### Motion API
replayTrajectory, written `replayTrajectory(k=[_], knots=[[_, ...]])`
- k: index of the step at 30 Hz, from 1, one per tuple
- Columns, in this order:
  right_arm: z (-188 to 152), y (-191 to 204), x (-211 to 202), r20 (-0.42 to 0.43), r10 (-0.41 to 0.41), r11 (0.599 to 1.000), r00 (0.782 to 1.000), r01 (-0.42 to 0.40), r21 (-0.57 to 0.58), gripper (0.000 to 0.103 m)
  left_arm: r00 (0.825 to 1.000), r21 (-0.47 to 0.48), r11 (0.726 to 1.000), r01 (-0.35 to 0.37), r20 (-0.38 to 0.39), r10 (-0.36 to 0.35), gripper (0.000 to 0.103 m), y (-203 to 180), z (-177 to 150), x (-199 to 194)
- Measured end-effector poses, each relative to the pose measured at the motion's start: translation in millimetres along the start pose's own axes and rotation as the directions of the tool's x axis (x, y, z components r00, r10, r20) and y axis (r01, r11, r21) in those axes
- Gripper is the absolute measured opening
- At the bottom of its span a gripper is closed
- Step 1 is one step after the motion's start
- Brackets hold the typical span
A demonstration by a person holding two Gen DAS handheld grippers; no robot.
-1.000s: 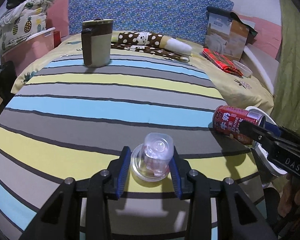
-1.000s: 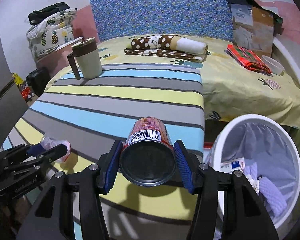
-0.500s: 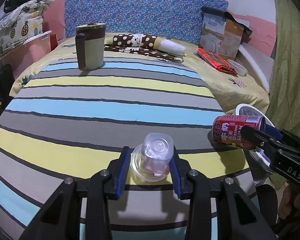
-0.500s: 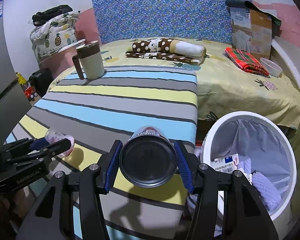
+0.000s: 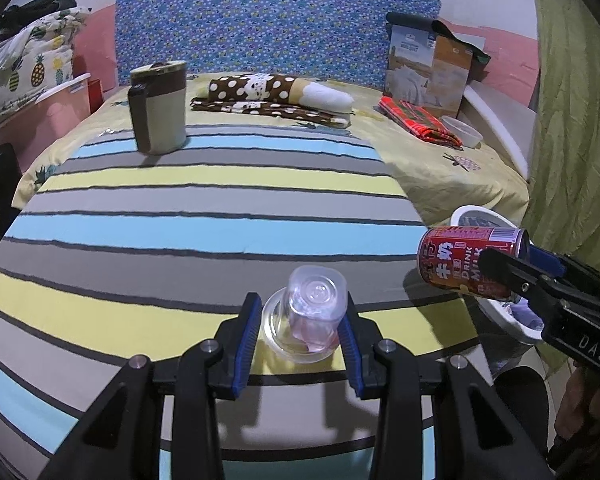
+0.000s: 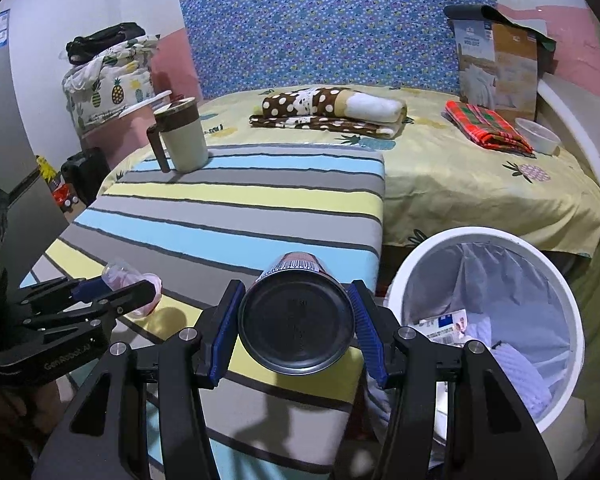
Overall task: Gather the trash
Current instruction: 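Carry the can and plastic cup over the bin and open both tools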
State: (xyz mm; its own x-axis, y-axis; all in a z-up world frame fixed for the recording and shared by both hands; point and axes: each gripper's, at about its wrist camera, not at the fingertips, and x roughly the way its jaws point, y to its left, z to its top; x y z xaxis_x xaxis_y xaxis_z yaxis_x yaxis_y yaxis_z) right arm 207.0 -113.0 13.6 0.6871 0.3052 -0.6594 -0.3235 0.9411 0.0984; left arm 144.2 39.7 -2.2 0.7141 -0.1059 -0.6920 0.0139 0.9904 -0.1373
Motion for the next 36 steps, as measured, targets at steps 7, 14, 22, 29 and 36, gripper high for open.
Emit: replayTrajectory(k=[7, 14, 22, 29, 36], knots=[[0, -14, -11, 0.021, -0.023, 0.999, 1.0, 0.023, 0.03, 0.054, 0.999, 0.041, 0.998, 0.04, 0.016, -0.04, 0.039, -23, 8, -3], [-2, -36, -25, 0.045, -0.068, 0.995, 0.997, 0.065, 0.073, 0.054, 0.995, 0.094, 0.992, 0.089, 0.028, -0.092, 0.039, -54, 18, -4], [-8, -70, -39, 0.056, -0.142, 0.98, 0.988, 0.132, 0.146, 0.054, 0.987, 0.152, 0.976, 0.156, 0.022, -0.161, 0.039, -95, 27, 1], [-18, -102, -47, 0.039, -0.197, 0.959, 0.98, 0.185, 0.215, 0.054, 0.977, 0.2, 0.957, 0.212, -0.006, -0.215, 0.039, -133, 30, 12], [-28, -124, -47, 0.008, -0.225, 0.94, 0.974, 0.215, 0.266, 0.055, 0.963, 0.234, 0.935, 0.267, -0.039, -0.265, 0.039, -165, 33, 26]])
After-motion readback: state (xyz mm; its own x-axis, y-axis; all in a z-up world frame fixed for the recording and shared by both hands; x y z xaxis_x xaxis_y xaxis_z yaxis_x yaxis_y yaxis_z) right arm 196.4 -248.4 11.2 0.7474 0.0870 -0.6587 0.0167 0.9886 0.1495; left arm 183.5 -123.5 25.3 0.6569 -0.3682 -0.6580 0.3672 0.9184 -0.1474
